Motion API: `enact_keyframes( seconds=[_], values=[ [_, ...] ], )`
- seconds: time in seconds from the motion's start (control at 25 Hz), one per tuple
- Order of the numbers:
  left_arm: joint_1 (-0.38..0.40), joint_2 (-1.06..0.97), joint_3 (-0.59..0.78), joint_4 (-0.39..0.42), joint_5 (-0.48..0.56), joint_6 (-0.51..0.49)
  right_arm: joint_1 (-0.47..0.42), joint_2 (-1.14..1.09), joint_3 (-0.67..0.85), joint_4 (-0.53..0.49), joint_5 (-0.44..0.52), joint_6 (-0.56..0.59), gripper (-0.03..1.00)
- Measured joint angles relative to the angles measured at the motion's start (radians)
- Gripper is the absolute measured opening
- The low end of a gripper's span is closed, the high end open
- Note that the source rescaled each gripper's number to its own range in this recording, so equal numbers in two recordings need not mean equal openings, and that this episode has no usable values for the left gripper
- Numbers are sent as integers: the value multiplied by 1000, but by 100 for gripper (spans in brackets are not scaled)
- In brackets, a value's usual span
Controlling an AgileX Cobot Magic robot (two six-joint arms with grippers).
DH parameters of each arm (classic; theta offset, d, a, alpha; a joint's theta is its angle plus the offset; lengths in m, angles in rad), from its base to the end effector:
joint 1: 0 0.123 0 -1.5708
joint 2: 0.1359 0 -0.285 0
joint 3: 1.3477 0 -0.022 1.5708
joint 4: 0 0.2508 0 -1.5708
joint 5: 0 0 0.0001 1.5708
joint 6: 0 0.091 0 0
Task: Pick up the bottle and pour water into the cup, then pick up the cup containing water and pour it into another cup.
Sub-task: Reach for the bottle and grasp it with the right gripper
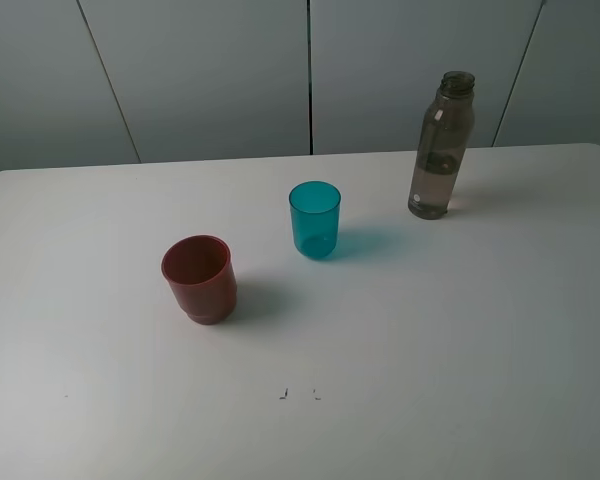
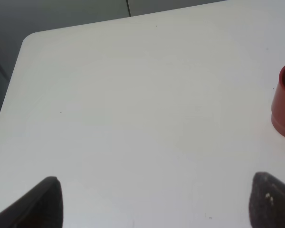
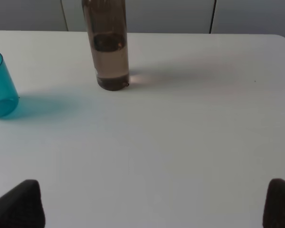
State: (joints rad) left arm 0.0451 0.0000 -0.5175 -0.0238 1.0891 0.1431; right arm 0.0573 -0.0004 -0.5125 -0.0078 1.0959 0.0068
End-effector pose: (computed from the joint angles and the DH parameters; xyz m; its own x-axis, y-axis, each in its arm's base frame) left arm -0.0080 -0.0023 0.2798 -0.4645 0.1108 -0.8786 0.0351 0.9937 0.1068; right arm -0.0078 -0.0011 0.2779 -0.4751 -0.0240 -0.8796 -0.0496 0.9988 -0.0005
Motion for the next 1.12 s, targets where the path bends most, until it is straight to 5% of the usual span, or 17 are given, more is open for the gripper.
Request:
enact_keyframes(
  seconds=[1.12],
  values=[
    [0, 0, 0, 0, 0, 0, 0, 79, -55, 8, -20, 0, 100]
  ],
)
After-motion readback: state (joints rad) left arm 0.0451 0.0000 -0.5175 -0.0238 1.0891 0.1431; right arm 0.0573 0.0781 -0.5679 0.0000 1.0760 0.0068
